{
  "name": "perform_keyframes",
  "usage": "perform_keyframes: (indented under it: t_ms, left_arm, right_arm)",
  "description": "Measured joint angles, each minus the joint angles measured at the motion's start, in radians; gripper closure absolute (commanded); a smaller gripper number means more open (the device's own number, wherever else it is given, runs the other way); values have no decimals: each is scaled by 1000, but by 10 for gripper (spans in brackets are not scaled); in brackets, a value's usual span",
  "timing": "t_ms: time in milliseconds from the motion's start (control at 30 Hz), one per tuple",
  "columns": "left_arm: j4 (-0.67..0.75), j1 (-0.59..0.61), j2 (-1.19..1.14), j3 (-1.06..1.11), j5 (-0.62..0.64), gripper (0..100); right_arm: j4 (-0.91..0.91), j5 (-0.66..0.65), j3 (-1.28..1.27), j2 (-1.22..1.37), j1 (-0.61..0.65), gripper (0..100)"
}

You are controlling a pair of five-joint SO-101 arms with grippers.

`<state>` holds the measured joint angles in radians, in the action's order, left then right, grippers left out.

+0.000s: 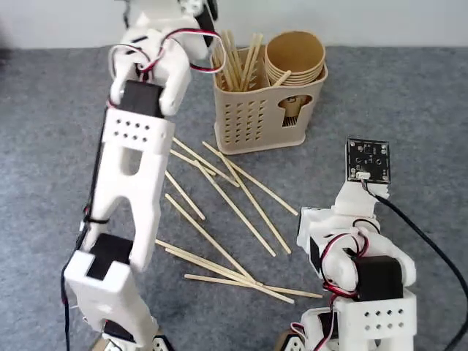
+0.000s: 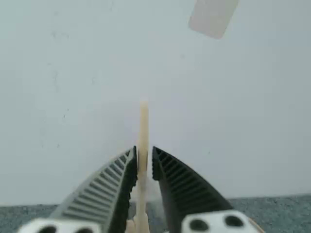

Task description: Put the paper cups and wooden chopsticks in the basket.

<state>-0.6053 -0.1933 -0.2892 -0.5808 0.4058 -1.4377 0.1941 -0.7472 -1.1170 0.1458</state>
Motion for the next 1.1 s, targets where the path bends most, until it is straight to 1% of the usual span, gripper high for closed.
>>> perform_keyframes:
  t_ms: [133, 300, 467, 633, 767, 933, 1100]
  left_arm:
    - [-35, 0, 2, 0, 0, 859]
    - [-157, 0, 71, 0, -3, 859]
    - [-377, 0, 198, 0, 14, 859]
    - [-615, 60, 276, 0, 20, 863]
    - [-756, 146, 331, 0, 20, 863]
    - [-887, 299, 404, 0, 20, 863]
    - [-1016, 456, 457, -2, -2, 863]
  right_arm:
    - [0, 0, 0, 0, 0, 819]
    - [0, 0, 0, 0, 0, 819]
    - [0, 0, 0, 0, 0, 816]
    - [0, 0, 0, 0, 5, 817]
    - [0, 0, 0, 0, 109, 819]
    - [43, 0, 0, 9, 267, 819]
    - [152, 0, 2, 244, 397, 819]
